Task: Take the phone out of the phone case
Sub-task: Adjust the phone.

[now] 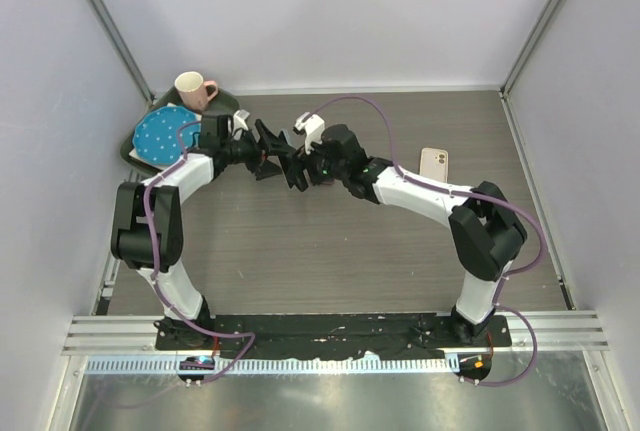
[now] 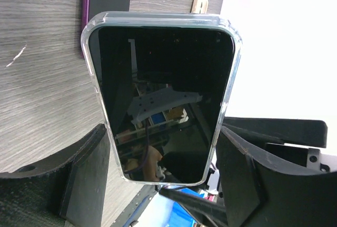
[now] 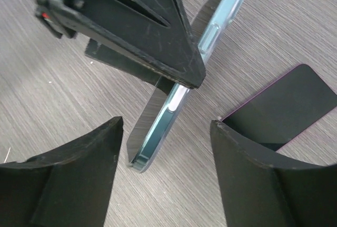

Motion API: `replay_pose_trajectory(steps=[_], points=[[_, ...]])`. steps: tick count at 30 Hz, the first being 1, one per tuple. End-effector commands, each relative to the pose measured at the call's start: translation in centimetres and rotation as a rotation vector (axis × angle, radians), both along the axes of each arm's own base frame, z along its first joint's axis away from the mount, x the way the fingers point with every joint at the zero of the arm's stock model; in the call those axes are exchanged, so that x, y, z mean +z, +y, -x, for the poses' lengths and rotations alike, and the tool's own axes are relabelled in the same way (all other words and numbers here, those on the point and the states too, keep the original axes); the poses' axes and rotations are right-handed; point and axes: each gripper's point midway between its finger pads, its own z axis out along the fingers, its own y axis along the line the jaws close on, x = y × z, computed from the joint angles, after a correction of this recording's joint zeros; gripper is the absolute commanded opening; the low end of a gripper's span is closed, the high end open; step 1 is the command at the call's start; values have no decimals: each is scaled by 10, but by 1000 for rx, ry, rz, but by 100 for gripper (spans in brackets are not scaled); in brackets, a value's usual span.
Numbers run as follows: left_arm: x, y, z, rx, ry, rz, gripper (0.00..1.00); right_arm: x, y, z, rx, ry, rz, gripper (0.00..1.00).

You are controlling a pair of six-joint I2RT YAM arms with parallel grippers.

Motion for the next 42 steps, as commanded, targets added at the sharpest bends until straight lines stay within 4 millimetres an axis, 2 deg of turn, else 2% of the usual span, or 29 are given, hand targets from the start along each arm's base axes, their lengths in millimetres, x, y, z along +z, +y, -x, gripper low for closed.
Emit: replay_pose_trajectory(steps=[1,5,6,8,11,12,15,18,21,23,24,25,26,27,28,29,30,31,32,33,34,36,38,39,42], points=[[46,-7,0,-23,-128,72,0,24,5,-17,-53,-89,-14,68],[44,-7,-1,-18,-123,77,0,17,10,-18,-64,-87,5,57],[44,-7,-2,-15,-124,75,0,20,14,-18,-58,-89,1,48],[42,-7,-2,-9,-120,75,0,16,18,-15,-47,-79,10,39],[39,-6,-2,-1,-117,73,0,16,25,-12,-27,-72,13,14],[39,-5,-2,0,-120,73,0,17,26,-11,-22,-66,14,2],[40,-5,-1,-3,-128,78,0,21,26,-10,-8,-84,24,1],[44,3,-5,3,-153,77,26,33,18,-2,13,-99,29,1],[51,17,-12,11,-176,79,29,40,11,8,54,-111,23,1],[60,22,-13,-9,-196,93,41,50,3,19,90,-106,22,1],[64,27,-15,-12,-212,98,46,48,-4,23,102,-89,36,1],[67,29,-15,-35,-243,93,49,58,-9,28,116,-100,24,1],[79,28,-11,-87,-283,114,55,62,-10,35,161,-104,19,1],[86,30,-11,-120,-325,117,59,56,-20,37,165,-81,38,1],[87,30,-6,-170,-367,101,65,61,-26,40,176,-80,35,1],[99,28,-3,-228,-431,103,67,70,-32,44,193,-76,20,1],[101,27,4,-265,-444,102,68,71,-36,55,237,-31,1,1],[104,26,8,-294,-472,102,72,76,-48,51,232,-12,-24,1],[108,25,14,-334,-563,74,76,87,-55,57,252,-1,-60,1],[111,22,21,-377,-607,79,79,90,-56,71,324,40,-91,1],[111,21,28,-410,-644,74,81,94,-67,67,316,49,-103,1],[116,14,43,-513,-775,84,82,99,-75,82,388,81,-139,1],[118,8,56,-587,-865,102,83,101,-83,85,414,107,-159,1],[123,0,69,-643,-894,143,83,98,-83,96,472,153,-174,1],[130,-19,93,-753,-951,215,86,93,-87,111,545,234,-199,1]])
